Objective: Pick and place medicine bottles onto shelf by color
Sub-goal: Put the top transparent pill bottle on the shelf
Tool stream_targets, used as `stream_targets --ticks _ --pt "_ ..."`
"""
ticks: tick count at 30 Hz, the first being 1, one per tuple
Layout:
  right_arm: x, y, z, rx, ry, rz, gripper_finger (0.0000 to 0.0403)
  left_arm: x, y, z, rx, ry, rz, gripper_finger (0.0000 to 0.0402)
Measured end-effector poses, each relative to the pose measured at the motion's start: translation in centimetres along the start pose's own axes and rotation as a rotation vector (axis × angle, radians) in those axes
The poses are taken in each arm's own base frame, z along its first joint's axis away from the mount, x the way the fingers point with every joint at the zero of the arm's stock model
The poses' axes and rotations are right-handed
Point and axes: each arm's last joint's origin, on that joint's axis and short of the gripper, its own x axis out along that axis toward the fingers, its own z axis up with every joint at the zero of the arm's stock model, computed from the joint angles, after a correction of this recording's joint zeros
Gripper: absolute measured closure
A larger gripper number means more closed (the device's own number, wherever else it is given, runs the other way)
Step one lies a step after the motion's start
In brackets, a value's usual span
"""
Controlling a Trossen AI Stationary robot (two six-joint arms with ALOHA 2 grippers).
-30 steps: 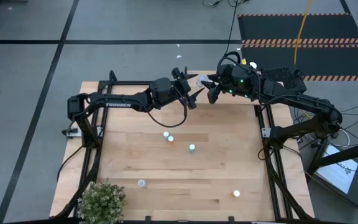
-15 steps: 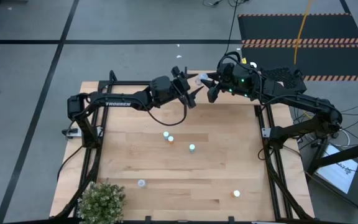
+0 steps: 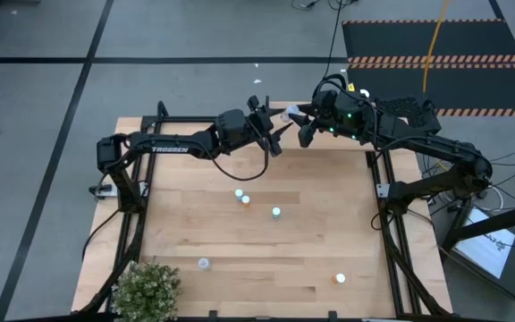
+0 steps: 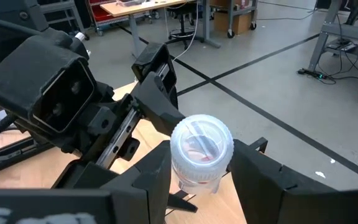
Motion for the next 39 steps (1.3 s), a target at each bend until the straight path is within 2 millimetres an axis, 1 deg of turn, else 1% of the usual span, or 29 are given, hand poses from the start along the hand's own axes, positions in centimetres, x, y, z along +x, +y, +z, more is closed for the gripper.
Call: stream_targets --ticks 4,6,9,12,16,20,26,29,32,37,39 --pt "0.0 0.0 0.0 -0.002 0.001 0.001 0.0257 0.0 0.0 0.0 0.001 0.0 0.0 0.023" --pt "0.0 0.0 0.0 -0.007 0.001 0.002 0.0257 0.0 0.0 0.0 0.005 0.005 -0.001 0.024" --pt "0.0 0.0 0.0 -0.012 0.004 0.002 0.0257 0.0 0.1 -0.1 0.007 0.012 -0.001 0.0242" --pt "0.0 0.0 -0.1 -0.026 0.006 0.003 0.0257 0.0 0.1 -0.2 0.01 0.017 -0.004 0.0232" --pt "0.0 0.0 -0.2 -0.045 0.023 0.003 0.0252 0.0 0.1 -0.3 0.01 0.016 -0.058 0.0234" --pt "0.0 0.1 -0.3 -0.067 0.036 0.029 0.0227 0.1 0.4 -0.5 -0.012 0.006 -0.116 0.0246" --pt "-0.1 0.1 -0.4 -0.113 0.041 0.05 0.0166 0.2 1.1 -0.9 -0.059 -0.014 -0.191 0.0239" --pt "-0.4 0.1 -0.3 -0.143 0.034 0.051 0.0142 0.2 1.3 -0.9 -0.076 -0.038 -0.267 0.0242" --pt "-1.0 0.4 0.0 -0.179 0.015 0.07 0.0128 0.2 1.8 -1.1 -0.097 -0.069 -0.371 0.0245" --pt "-2.2 1.4 0.1 -0.265 -0.005 0.17 0.0126 0.0 2.8 -1.4 -0.122 -0.135 -0.592 0.0236" --pt "-2.4 2.0 0.0 -0.288 -0.002 0.211 0.013 -0.1 3.1 -1.6 -0.112 -0.152 -0.635 0.0233"
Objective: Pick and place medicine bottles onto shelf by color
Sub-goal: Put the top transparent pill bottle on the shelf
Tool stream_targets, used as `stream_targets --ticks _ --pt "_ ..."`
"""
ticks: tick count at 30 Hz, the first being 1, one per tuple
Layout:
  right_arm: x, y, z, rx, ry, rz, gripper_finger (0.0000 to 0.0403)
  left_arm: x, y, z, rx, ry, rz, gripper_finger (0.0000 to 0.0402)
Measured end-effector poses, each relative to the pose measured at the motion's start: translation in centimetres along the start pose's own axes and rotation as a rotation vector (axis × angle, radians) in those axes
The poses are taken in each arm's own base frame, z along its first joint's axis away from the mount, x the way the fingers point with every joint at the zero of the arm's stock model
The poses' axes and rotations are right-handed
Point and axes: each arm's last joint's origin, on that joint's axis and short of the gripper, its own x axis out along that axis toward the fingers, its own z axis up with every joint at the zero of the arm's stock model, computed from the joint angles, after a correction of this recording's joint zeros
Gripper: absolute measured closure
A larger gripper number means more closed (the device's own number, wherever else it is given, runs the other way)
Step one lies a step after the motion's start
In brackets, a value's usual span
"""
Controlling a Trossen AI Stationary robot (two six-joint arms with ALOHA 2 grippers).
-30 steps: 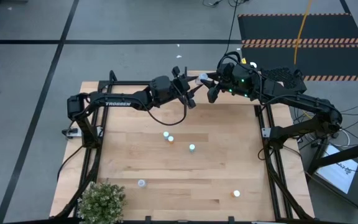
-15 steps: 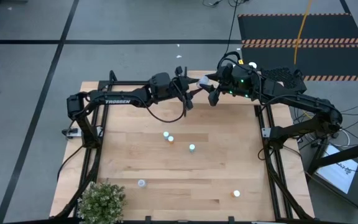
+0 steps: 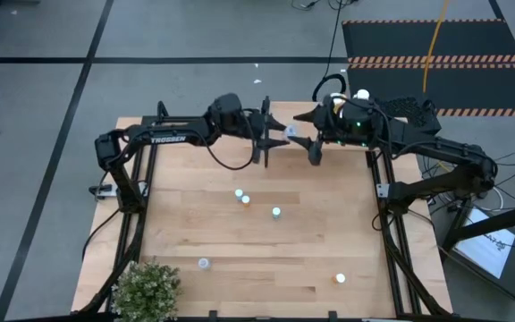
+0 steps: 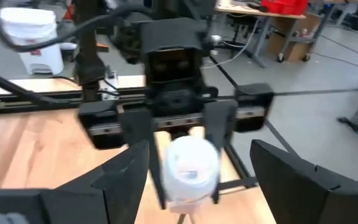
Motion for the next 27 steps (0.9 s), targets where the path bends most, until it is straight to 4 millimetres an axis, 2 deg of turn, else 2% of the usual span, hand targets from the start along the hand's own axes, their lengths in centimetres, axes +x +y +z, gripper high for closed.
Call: stream_targets --ticks 6,15,27 --pt "0.3 1.5 0.0 -0.037 0.005 0.049 0.0143 -0.6 0.5 -0.1 0.014 -0.025 -0.093 0.0231" --pt "1.5 2.9 0.0 -0.087 -0.011 0.091 0.0176 -0.8 0.2 -0.1 0.012 -0.064 -0.245 0.023" --pt "1.8 3.1 -0.1 -0.092 -0.008 0.101 0.0268 -0.8 0.1 -0.1 0.006 -0.069 -0.289 0.0229"
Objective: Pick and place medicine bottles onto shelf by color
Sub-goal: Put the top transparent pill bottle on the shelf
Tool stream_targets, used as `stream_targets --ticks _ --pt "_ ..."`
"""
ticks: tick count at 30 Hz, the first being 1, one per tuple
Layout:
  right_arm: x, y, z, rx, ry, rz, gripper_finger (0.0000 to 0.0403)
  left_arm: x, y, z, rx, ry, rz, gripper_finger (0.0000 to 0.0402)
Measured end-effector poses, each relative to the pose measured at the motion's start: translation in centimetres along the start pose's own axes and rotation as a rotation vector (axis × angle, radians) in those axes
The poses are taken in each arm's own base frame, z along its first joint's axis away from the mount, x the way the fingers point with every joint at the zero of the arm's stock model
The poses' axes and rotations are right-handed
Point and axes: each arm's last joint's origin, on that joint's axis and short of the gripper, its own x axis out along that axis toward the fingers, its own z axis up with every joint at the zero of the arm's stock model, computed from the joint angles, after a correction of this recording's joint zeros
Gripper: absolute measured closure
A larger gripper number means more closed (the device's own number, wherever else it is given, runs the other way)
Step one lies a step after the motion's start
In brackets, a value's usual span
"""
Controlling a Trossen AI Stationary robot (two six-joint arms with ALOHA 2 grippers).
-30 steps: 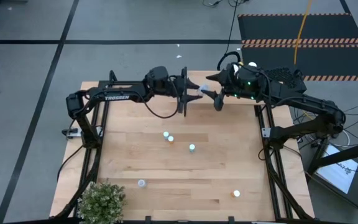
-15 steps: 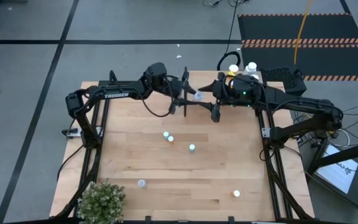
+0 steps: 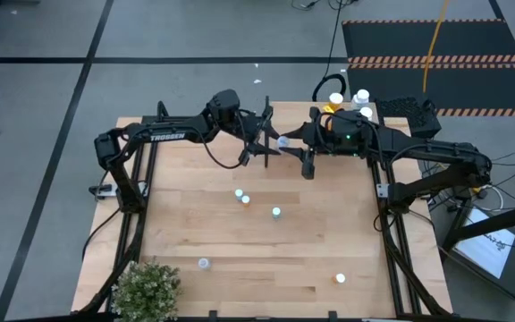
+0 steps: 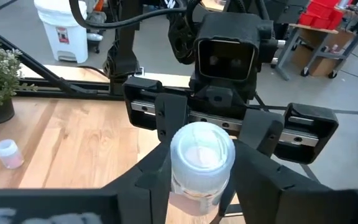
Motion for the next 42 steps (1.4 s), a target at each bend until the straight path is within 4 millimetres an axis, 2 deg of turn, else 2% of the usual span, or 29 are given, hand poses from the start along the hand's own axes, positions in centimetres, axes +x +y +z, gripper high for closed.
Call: stream_targets --ticks 4,11,21,32,36,42 --pt "0.0 0.0 -0.01 0.014 0.001 -0.001 0.0274 0.0 0.01 0.0 -0.011 0.001 0.002 0.0229" --pt "-0.06 -0.04 -0.13 0.043 0.014 -0.006 0.0244 0.38 -0.13 -0.01 -0.023 0.014 0.049 0.0229" --pt "-0.05 -0.03 -0.19 0.048 0.021 -0.004 0.0258 0.63 -0.24 0.01 -0.011 0.021 0.071 0.0229" --pt "-0.21 -0.13 -0.38 0.039 0.046 -0.047 0.0253 0.53 -0.14 -0.1 -0.015 0.026 0.08 0.0229" --pt "-0.21 -0.12 -0.38 0.064 0.046 -0.047 0.0241 0.53 -0.15 -0.1 -0.015 0.026 0.078 0.0229" --pt "-0.2 -0.1 -0.43 0.065 0.051 -0.046 0.0202 0.53 -0.15 -0.08 -0.013 0.024 0.077 0.0229"
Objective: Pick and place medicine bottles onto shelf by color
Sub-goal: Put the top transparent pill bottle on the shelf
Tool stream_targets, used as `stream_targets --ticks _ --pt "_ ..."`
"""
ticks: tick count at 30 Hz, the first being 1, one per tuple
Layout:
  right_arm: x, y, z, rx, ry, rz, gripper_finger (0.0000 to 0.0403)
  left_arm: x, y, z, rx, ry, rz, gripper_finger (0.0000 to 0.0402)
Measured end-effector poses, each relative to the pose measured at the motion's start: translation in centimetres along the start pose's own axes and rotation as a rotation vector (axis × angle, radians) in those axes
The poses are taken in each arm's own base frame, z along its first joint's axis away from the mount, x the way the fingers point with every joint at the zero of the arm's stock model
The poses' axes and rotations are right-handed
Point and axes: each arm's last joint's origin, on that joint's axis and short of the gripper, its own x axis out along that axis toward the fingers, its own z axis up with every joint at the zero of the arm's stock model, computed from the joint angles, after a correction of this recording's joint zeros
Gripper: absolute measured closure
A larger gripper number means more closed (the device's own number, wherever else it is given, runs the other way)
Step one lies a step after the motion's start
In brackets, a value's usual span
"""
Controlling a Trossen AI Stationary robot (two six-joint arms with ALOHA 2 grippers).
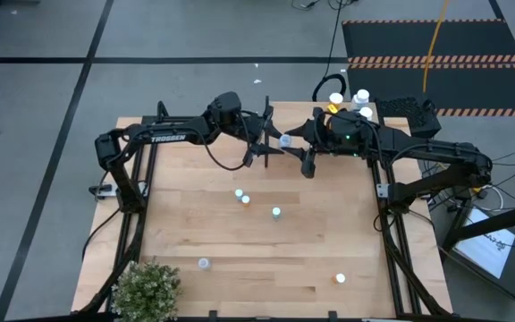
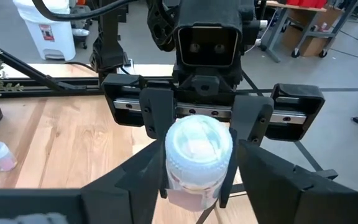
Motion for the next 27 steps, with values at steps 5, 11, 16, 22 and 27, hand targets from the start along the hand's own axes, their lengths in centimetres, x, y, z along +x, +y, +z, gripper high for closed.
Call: stream_targets --ticks 5,11,16,22,27 --pt "-0.02 0.18 0.0 -0.007 0.001 0.006 0.0174 0.0 -0.01 -0.03 -0.002 0.002 -0.001 0.0229" --pt "-0.05 0.5 0.05 -0.046 -0.003 0.016 0.0166 0.02 -0.02 -0.03 0.007 0.003 -0.001 0.0229" --pt "-0.05 0.49 0.13 -0.057 -0.011 0.013 0.018 0.03 -0.06 -0.06 0.003 0.006 -0.003 0.0229" --pt "-0.05 0.49 0.14 -0.005 -0.012 0.014 0.02 0.06 -0.1 -0.08 0.0 0.007 -0.006 0.0229" --pt "-0.3 0.46 0.21 0.059 -0.016 0.016 0.0174 0.1 -0.21 -0.03 0.0 0.001 -0.029 0.0229"
